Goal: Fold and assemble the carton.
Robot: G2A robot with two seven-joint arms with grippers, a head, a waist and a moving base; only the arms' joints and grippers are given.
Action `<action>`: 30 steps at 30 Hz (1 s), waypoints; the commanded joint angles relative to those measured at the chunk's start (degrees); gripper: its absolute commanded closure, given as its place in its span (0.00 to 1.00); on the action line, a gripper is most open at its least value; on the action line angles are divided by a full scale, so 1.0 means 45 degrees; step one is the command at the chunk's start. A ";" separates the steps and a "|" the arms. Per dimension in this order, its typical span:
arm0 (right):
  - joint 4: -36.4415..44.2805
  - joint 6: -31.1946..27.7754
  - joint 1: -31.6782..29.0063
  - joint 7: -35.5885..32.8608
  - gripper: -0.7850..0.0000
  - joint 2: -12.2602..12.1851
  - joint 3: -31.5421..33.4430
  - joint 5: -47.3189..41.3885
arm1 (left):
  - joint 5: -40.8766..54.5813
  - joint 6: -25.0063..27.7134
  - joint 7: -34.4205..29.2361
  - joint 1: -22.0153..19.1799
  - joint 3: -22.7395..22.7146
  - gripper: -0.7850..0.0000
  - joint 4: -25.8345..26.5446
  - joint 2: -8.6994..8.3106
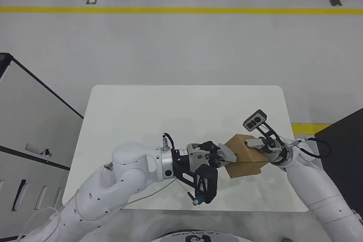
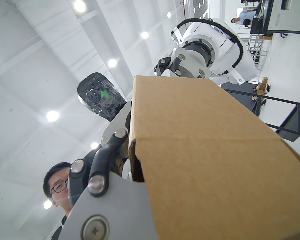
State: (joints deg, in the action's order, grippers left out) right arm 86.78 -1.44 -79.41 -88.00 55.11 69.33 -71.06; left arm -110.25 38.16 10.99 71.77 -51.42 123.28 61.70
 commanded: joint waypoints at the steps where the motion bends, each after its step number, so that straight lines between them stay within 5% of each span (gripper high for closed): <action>1: 0.0000 0.0000 0.0000 0.0000 1.00 0.0000 0.0000 0.0000 | 0.0000 0.0000 0.0000 0.0000 0.0000 1.00 0.0000 0.0000; 12: 0.0000 0.0000 0.0000 0.0000 1.00 0.0000 0.0000 0.0000 | 0.0004 -0.0046 -0.0018 0.0014 0.0000 1.00 0.0003 0.0002; 30: 0.0000 0.0000 0.0000 0.0000 1.00 0.0000 0.0000 0.0000 | 0.0265 0.1129 -0.2483 0.0086 0.0085 1.00 0.1153 0.0008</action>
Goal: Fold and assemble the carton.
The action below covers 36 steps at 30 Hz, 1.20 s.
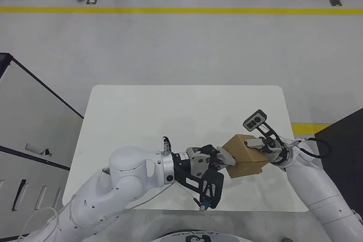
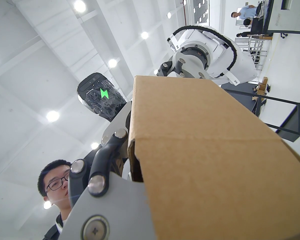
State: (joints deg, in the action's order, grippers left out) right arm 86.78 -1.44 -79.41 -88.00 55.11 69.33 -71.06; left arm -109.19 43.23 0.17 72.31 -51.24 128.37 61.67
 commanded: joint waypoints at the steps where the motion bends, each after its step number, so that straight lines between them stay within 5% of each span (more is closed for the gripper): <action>1: 0.0000 0.0000 0.0000 0.0000 1.00 0.0000 0.0000 0.0000 | 0.0036 0.0019 -0.0158 -0.0077 0.0087 1.00 0.0038 0.0026; 36: 0.0000 0.0000 0.0000 0.0000 1.00 0.0000 0.0000 0.0000 | -0.0349 0.0341 -0.1002 -0.1170 0.1081 1.00 0.0036 0.0329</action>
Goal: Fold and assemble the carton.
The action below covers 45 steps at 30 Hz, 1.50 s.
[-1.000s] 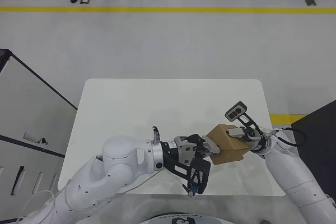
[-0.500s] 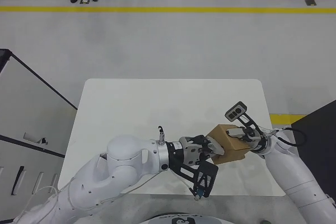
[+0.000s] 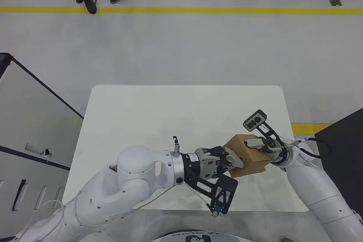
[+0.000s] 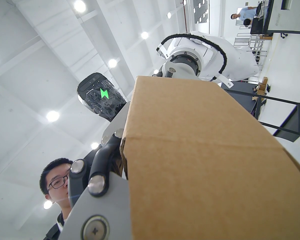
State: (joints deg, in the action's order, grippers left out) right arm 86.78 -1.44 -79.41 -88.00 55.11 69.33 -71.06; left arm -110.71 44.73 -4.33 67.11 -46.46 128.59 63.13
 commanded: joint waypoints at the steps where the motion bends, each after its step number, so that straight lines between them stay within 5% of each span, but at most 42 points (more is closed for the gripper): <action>1: 0.0000 0.0000 0.0000 0.0000 1.00 0.0000 0.0000 0.0000 | -0.0023 0.0016 -0.0011 -0.0032 0.0038 1.00 -0.0027 0.0011; 45: 0.0000 0.0000 0.0000 0.0000 1.00 0.0000 0.0000 0.0000 | 0.0170 -0.0018 -0.0006 -0.0613 0.0275 1.00 -0.0506 0.0271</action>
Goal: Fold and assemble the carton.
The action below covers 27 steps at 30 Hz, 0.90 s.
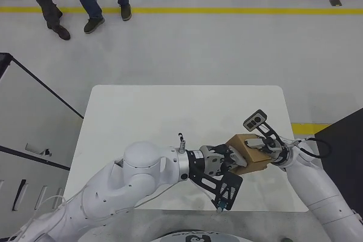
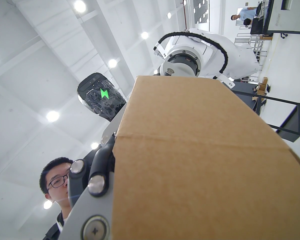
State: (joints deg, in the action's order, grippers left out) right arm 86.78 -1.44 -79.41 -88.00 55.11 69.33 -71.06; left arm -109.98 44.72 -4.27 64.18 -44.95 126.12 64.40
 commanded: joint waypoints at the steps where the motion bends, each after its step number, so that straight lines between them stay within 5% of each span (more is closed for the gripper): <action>1: 0.0000 0.0000 0.0000 0.0000 1.00 0.0000 0.0000 0.0000 | 0.0018 -0.0009 -0.0037 0.0081 -0.0131 1.00 0.0097 -0.0024; 27: 0.0543 0.0490 -0.0466 0.0000 1.00 0.0098 0.0710 0.0003 | -0.0307 0.0442 0.0209 0.0871 -0.1029 1.00 0.0919 -0.0308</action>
State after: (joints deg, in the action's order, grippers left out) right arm 89.13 0.71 -81.48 -88.00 55.53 72.51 -71.02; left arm -111.30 46.71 -3.38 68.18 -49.78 130.41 62.98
